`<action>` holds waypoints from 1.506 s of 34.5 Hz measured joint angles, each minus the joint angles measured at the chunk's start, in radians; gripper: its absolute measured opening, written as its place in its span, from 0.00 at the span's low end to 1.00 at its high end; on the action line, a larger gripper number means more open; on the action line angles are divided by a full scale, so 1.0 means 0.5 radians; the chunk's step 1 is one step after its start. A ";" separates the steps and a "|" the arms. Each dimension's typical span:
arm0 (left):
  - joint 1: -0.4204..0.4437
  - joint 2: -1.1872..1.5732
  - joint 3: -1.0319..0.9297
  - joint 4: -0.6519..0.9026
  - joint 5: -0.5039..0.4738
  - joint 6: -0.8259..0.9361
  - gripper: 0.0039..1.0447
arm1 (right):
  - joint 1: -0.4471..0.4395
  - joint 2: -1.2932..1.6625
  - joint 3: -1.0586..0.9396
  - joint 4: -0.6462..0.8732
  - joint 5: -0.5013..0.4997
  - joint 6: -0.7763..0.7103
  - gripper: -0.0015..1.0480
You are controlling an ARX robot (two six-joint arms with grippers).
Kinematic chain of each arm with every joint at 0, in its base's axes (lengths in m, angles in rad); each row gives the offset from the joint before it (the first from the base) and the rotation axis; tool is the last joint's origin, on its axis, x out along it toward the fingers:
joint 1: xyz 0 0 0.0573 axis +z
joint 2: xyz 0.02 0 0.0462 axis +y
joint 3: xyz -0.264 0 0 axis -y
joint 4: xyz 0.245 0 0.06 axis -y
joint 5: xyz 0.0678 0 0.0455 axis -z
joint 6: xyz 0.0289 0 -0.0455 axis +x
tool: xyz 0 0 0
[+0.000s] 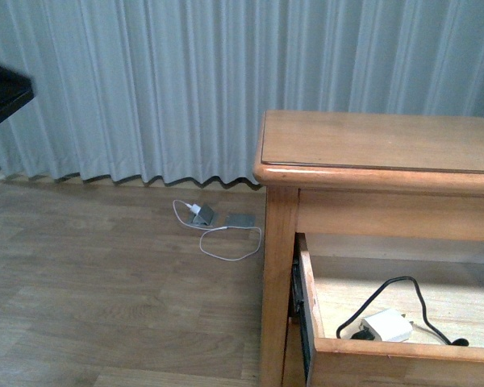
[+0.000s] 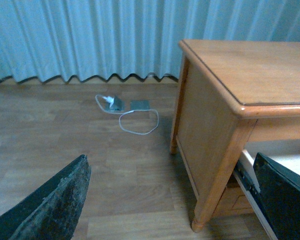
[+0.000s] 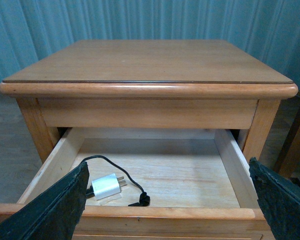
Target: Put charger into drawer
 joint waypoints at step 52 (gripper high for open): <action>0.484 -1.723 -0.858 -0.820 0.152 0.024 0.04 | 0.000 0.000 -0.001 0.000 0.002 0.000 0.91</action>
